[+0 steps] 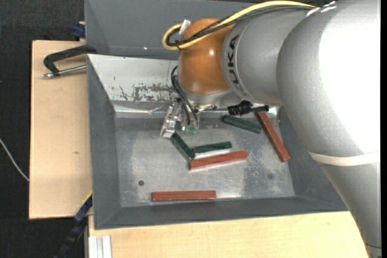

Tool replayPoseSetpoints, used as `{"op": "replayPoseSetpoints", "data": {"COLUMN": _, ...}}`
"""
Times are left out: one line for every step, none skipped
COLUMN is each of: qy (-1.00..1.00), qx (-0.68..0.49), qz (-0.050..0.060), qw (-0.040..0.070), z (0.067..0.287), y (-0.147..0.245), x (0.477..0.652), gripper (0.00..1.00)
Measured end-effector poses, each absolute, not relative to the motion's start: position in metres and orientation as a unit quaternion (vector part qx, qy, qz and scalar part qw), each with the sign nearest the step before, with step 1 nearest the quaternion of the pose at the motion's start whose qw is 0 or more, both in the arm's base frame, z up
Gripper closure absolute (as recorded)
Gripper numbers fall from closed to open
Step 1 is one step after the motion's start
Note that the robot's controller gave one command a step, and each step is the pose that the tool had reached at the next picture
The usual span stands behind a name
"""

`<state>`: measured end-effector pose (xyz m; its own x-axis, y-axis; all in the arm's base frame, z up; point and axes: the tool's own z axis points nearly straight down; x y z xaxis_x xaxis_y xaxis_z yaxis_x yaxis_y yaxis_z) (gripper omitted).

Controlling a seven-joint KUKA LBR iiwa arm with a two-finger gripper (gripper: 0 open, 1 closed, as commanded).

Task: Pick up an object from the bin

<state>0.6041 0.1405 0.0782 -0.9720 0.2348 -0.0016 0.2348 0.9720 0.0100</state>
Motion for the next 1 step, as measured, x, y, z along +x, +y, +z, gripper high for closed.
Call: {"op": "replayPoseSetpoints", "data": {"qy": 0.993, "qx": 0.119, "qz": 0.005, "qw": 0.002, "z": 0.0782, "y": 0.1402, "x": 0.6043, "gripper": 1.0}}
